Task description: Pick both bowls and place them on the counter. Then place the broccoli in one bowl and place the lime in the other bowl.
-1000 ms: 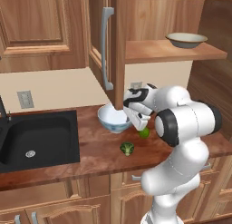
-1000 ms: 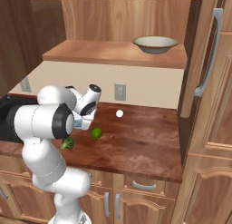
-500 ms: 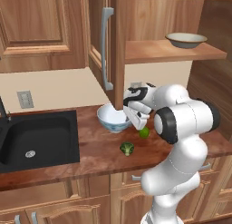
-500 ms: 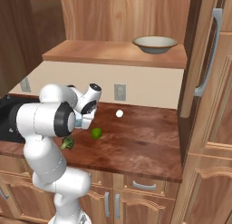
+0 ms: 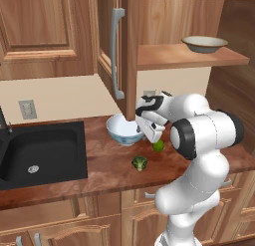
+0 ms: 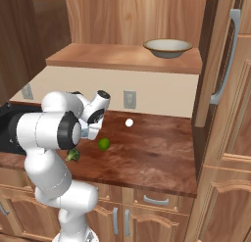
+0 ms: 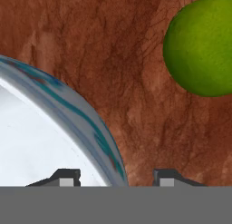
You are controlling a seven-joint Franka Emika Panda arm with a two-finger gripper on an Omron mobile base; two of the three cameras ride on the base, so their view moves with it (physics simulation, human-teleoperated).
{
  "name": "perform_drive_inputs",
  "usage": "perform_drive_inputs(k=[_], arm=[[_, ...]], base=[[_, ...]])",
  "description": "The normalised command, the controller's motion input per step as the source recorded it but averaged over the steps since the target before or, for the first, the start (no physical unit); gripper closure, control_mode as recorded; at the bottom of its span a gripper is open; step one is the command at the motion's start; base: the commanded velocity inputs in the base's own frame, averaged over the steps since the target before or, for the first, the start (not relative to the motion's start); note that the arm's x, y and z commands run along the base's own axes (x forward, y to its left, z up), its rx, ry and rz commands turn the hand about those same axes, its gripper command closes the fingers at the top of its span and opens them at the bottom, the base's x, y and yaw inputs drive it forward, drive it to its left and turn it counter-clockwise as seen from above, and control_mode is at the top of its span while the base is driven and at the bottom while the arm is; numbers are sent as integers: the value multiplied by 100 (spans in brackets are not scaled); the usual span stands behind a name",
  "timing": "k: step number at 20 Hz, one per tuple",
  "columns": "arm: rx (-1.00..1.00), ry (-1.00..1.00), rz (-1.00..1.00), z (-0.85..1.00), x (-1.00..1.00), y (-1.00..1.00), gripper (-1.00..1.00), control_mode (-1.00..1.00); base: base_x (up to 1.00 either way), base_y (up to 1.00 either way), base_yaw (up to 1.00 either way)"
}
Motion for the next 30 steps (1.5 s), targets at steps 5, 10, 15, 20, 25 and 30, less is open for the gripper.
perform_drive_inputs(k=[5, 10, 15, 20, 25, 30], arm=[[7, -6, 0, 24, -16, -2, -100, -100], [11, -3, 0, 34, -33, -9, -100, -100], [10, -6, 0, 30, -47, -21, -100, -100], [10, -22, 0, 43, -48, -30, -100, -100], [1, -20, 0, 54, -50, -28, -100, -100], [0, -9, -2, 58, -47, -27, -100, -100]], base=[[0, 0, 0], [0, 0, 0], [0, 0, 0], [0, 0, 0], [0, 0, 0], [0, 0, 0]])
